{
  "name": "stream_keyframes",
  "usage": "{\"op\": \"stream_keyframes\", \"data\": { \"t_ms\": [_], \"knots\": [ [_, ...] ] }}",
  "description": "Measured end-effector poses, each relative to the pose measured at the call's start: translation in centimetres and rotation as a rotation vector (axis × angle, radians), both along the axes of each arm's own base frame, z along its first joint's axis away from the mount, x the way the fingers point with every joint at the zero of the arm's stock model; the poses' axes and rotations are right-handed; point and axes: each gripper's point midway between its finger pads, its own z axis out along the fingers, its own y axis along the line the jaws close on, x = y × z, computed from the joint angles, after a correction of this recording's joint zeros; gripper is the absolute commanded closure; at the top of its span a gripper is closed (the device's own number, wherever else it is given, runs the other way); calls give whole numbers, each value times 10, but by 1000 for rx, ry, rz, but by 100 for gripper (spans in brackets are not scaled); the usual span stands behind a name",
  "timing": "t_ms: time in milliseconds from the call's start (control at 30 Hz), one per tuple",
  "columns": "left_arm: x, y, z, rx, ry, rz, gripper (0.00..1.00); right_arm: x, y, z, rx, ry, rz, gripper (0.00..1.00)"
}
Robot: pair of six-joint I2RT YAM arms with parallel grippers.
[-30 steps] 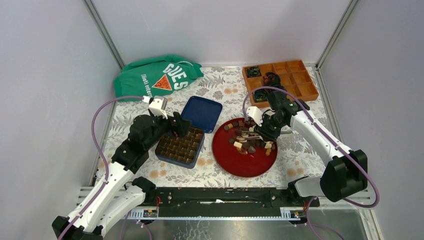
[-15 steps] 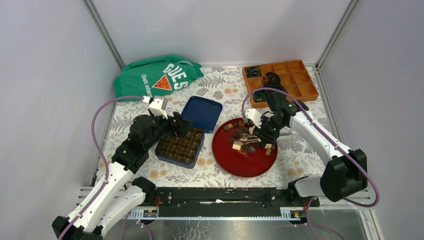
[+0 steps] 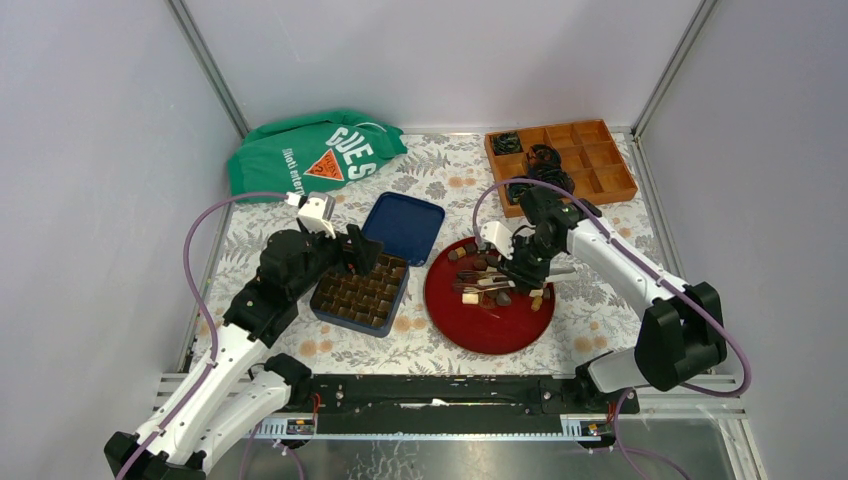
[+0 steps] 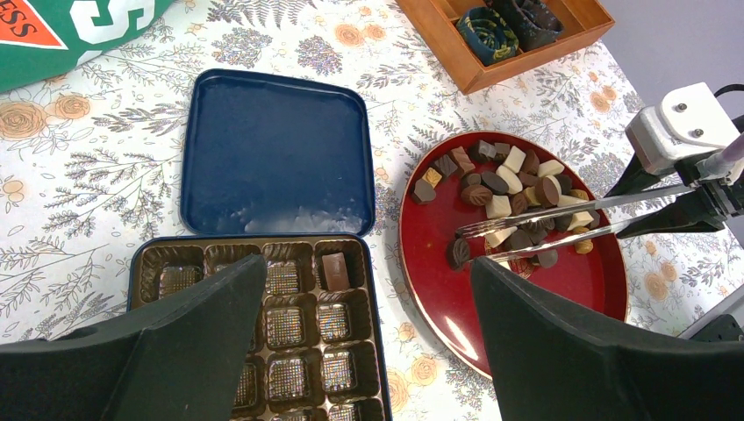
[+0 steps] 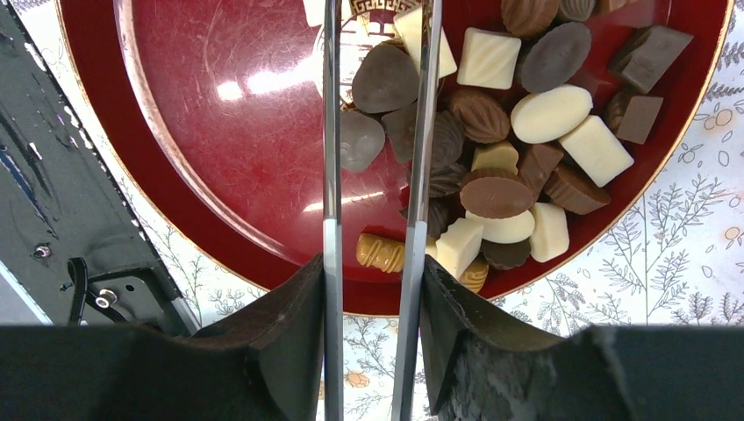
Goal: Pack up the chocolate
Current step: Pick up the fake chocolate from the plate.
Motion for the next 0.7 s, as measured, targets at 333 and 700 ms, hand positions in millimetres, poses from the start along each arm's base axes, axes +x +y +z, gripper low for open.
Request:
{"op": "stream_keyframes", "data": {
  "t_ms": [333, 700],
  "knots": [
    [0, 0, 0, 0, 1, 0, 6, 3, 5, 0, -9, -3, 18, 53],
    [0, 0, 0, 0, 1, 0, 6, 9, 8, 0, -19, -6, 29, 59]
  ]
}}
